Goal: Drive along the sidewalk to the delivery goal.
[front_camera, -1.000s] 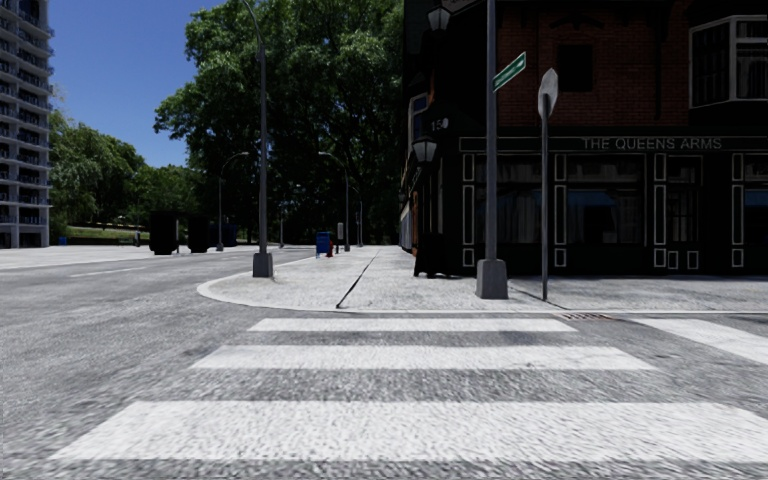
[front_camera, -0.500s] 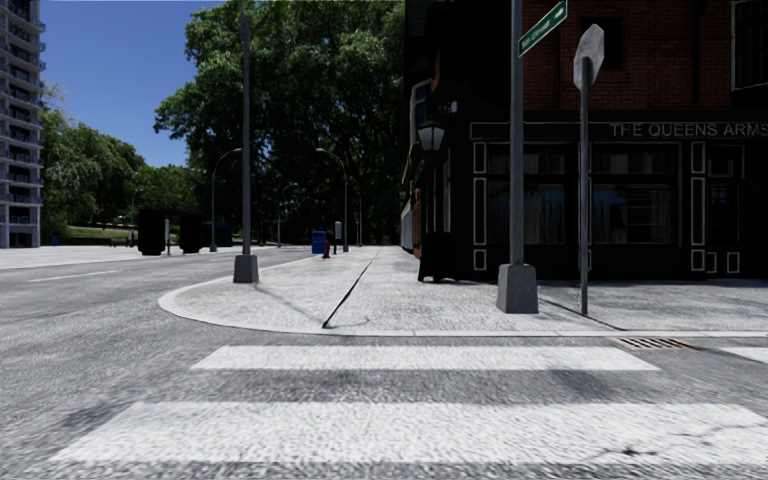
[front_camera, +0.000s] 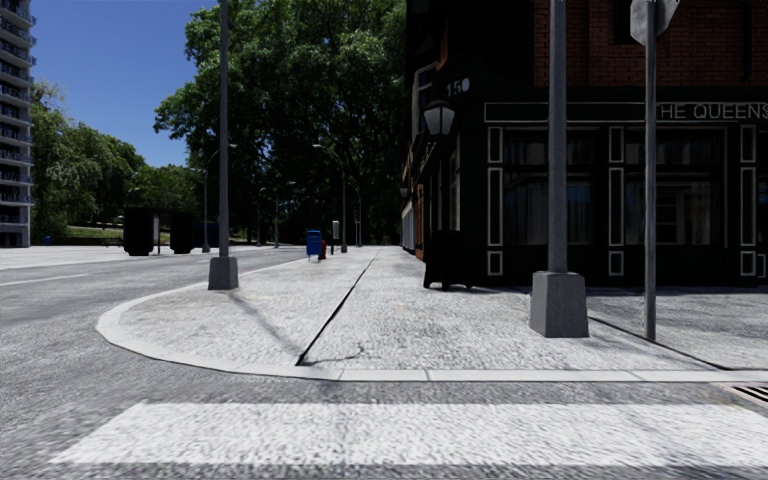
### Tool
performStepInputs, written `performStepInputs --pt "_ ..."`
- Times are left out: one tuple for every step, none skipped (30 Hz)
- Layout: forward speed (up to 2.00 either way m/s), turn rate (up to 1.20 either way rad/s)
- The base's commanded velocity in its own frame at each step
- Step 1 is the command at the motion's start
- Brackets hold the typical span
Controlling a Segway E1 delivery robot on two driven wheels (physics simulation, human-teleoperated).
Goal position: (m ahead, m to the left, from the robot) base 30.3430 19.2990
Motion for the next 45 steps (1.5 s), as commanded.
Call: performStepInputs --pt "2.00 0.00" --pt "2.00 0.00" --pt "2.00 0.00" --pt "2.00 0.00" --pt "2.00 0.00" --pt "2.00 0.00" --pt "2.00 0.00" --pt "2.00 0.00" --pt "2.00 0.00" --pt "2.00 0.00" --pt "2.00 0.00" --pt "2.00 0.00" --pt "2.00 0.00" --pt "2.00 0.00" --pt "2.00 0.00" --pt "2.00 0.00" --pt "2.00 0.00" --pt "1.81 0.00" --pt "1.43 0.00" --pt "1.19 0.00" --pt "1.19 0.00" --pt "1.07 0.00" --pt "1.04 0.00" --pt "1.03 0.00" --pt "1.02 0.00" --pt "1.02 0.00" --pt "1.02 0.00" --pt "1.02 0.00" --pt "1.02 0.00" --pt "1.02 0.00" --pt "1.02 0.00" --pt "1.02 0.00" --pt "1.02 0.00" --pt "1.02 0.00" --pt "1.02 0.00" --pt "0.99 0.00" --pt "0.94 0.00" --pt "0.93 0.00" --pt "0.92 0.00" --pt "0.92 0.00" --pt "0.92 0.00" --pt "0.92 0.00" --pt "0.92 0.00" --pt "0.92 0.00" --pt "0.92 0.00"
